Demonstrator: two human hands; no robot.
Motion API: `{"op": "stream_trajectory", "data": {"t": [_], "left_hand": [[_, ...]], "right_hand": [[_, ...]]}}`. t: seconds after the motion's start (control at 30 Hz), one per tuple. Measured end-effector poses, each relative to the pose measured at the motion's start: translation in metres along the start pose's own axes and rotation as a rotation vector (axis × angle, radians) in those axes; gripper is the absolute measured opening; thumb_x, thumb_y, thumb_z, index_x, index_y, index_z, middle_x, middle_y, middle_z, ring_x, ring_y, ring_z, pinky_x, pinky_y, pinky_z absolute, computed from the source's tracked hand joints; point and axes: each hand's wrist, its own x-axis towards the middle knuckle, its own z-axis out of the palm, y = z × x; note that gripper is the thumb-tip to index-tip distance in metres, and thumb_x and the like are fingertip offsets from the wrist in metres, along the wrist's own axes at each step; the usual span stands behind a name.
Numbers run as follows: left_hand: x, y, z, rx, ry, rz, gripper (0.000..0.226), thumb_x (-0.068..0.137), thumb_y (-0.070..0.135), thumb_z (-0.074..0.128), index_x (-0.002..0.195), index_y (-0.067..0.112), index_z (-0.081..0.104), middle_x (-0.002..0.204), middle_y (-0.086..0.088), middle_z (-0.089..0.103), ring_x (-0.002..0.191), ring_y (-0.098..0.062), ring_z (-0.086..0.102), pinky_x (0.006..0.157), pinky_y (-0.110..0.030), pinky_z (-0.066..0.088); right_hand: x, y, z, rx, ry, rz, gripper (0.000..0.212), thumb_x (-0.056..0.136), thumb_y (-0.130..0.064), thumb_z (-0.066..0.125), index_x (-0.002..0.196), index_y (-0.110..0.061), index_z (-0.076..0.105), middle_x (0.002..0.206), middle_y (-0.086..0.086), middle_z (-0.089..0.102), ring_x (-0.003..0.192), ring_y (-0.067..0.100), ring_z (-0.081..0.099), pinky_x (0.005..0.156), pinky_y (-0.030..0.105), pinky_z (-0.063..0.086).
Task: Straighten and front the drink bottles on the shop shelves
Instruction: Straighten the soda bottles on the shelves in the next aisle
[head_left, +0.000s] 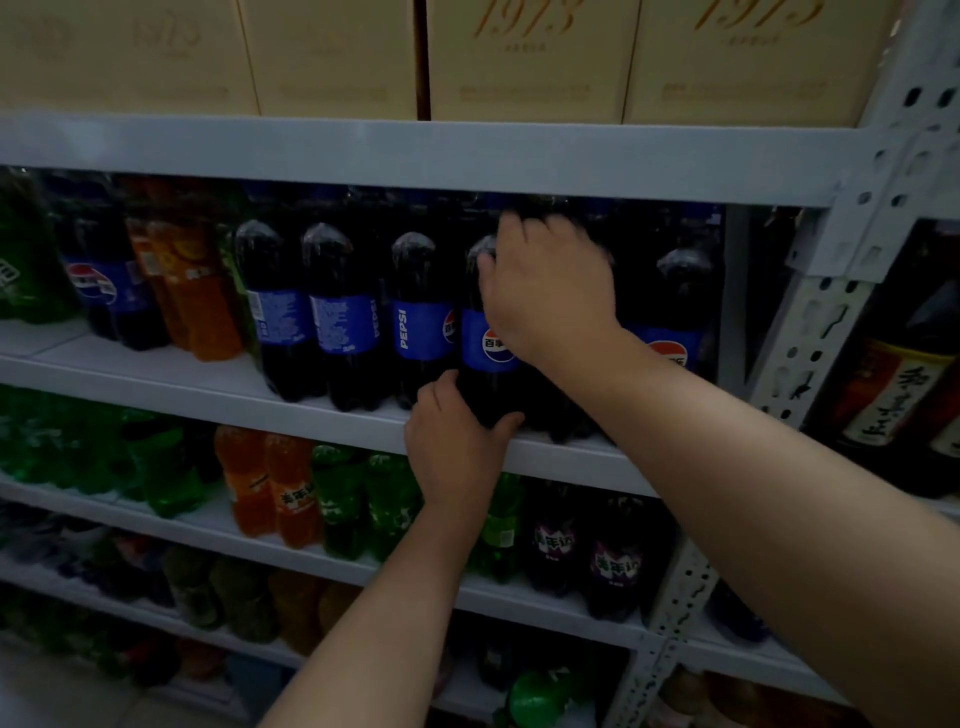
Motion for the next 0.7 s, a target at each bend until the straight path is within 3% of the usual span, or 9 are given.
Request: {"op": "stream_trajectory", "data": {"t": [0.1, 0.2, 0.3, 0.57, 0.63, 0.7], "left_hand": [[-0.001, -0.001, 0.002, -0.042, -0.004, -0.026, 0.085, 0.063, 0.056, 0.079, 0.13, 0.015, 0.048, 0.118, -0.004, 0.059, 0.105, -0.022, 0.057, 0.09, -0.039, 0.049], [-0.005, -0.006, 0.004, -0.061, 0.012, 0.02, 0.079, 0.07, 0.05, 0.078, 0.132, 0.01, 0.049, 0.121, -0.008, 0.061, 0.107, -0.024, 0.057, 0.092, -0.037, 0.044], [-0.006, -0.01, 0.002, -0.051, 0.007, 0.074, 0.075, 0.075, 0.046, 0.076, 0.133, 0.004, 0.05, 0.122, -0.013, 0.062, 0.108, -0.028, 0.058, 0.092, -0.038, 0.043], [0.002, -0.024, -0.012, -0.005, -0.08, 0.231, 0.068, 0.081, 0.045, 0.072, 0.132, 0.003, 0.054, 0.102, -0.014, 0.065, 0.088, -0.029, 0.062, 0.073, -0.038, 0.052], [0.009, -0.033, -0.021, 0.041, 0.004, 0.316, 0.06, 0.079, 0.045, 0.074, 0.121, 0.004, 0.062, 0.095, -0.011, 0.066, 0.083, -0.026, 0.063, 0.071, -0.035, 0.051], [0.019, -0.042, -0.032, 0.007, 0.1, 0.326, 0.057, 0.079, 0.047, 0.071, 0.119, 0.008, 0.061, 0.101, -0.008, 0.063, 0.091, -0.021, 0.059, 0.075, -0.031, 0.049]], "right_hand": [[0.009, -0.009, 0.009, -0.029, -0.045, 0.12, 0.05, 0.093, -0.048, 0.036, 0.111, -0.005, 0.054, 0.11, 0.015, 0.062, 0.109, 0.033, 0.049, 0.1, 0.046, 0.027], [0.016, -0.012, 0.015, -0.059, -0.077, 0.199, 0.058, 0.084, -0.057, 0.047, 0.112, -0.007, 0.054, 0.111, 0.014, 0.063, 0.119, 0.034, 0.044, 0.111, 0.056, 0.005], [0.02, -0.011, 0.017, -0.029, -0.064, 0.255, 0.06, 0.078, -0.064, 0.053, 0.105, -0.011, 0.057, 0.104, 0.011, 0.064, 0.118, 0.033, 0.046, 0.107, 0.063, -0.008], [0.019, -0.015, 0.016, -0.024, -0.006, 0.327, 0.069, 0.067, -0.077, 0.055, 0.094, -0.014, 0.061, 0.1, 0.009, 0.063, 0.116, 0.033, 0.044, 0.109, 0.058, 0.001], [0.017, -0.015, 0.016, -0.026, 0.01, 0.346, 0.07, 0.067, -0.078, 0.054, 0.095, -0.014, 0.06, 0.1, 0.008, 0.063, 0.116, 0.032, 0.045, 0.109, 0.059, -0.001], [0.012, -0.017, 0.018, -0.029, 0.051, 0.341, 0.071, 0.07, -0.076, 0.051, 0.102, -0.013, 0.059, 0.104, 0.008, 0.062, 0.116, 0.031, 0.045, 0.109, 0.059, -0.005]]}}
